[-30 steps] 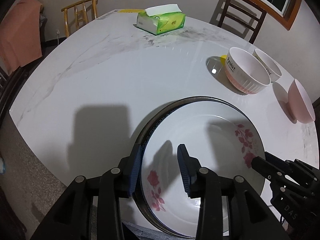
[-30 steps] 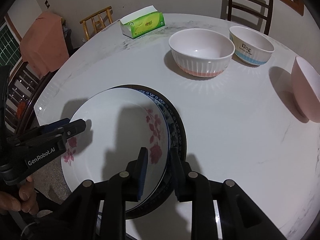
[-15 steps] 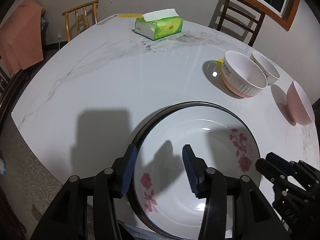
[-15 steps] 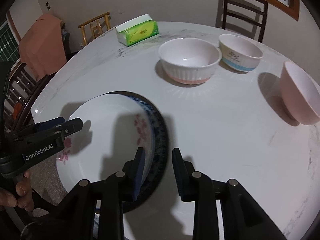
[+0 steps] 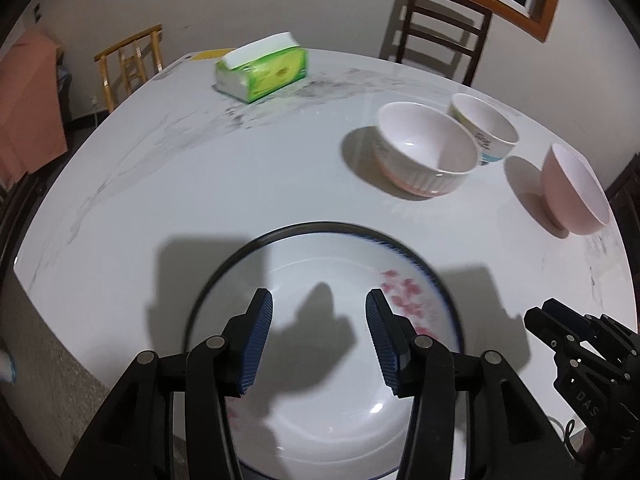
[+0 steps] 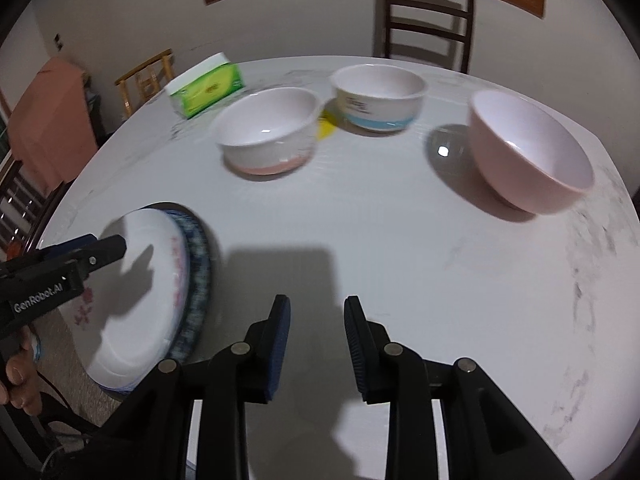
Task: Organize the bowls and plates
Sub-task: 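Open the left tool and lift it away from the plate stack, then move the left tool to the large pink bowl and grasp its rim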
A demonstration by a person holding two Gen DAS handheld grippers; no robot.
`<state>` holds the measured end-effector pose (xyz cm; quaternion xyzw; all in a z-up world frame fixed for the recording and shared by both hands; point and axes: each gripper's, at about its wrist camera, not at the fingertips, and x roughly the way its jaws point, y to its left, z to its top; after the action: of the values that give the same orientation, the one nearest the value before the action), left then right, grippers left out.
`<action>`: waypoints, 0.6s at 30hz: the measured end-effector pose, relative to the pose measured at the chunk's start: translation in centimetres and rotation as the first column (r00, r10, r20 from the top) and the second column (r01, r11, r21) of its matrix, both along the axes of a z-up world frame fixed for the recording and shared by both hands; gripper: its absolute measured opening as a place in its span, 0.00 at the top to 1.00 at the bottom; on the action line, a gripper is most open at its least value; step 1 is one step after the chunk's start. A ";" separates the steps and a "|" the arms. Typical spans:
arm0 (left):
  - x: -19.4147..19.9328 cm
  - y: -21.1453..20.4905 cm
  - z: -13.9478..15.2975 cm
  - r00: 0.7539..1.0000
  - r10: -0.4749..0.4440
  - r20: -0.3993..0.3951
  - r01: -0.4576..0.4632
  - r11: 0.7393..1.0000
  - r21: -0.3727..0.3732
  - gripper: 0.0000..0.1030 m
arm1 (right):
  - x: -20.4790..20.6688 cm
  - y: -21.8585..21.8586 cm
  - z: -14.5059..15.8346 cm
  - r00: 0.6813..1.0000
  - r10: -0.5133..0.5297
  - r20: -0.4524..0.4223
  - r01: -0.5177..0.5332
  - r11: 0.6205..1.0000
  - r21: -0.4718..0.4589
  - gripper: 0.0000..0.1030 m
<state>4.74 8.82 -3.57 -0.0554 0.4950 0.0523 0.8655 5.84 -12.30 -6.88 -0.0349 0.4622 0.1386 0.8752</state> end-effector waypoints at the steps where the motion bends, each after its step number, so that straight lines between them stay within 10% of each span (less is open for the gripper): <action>1: 0.2 -0.6 0.1 1.000 -0.010 0.002 0.010 1.000 -0.001 0.56 | 0.0 -0.6 -0.1 1.000 -0.009 0.000 0.009 1.000 -0.001 0.73; 18: 5.3 -13.0 1.9 0.966 -0.260 0.001 0.259 0.963 -0.070 0.56 | 1.2 -15.0 0.9 0.976 -0.218 0.001 0.217 0.974 0.066 0.72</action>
<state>10.01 -4.18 -1.71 -0.0201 0.5029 -0.0787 0.8605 7.08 -27.25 -5.96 0.0442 0.4549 0.0570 0.8876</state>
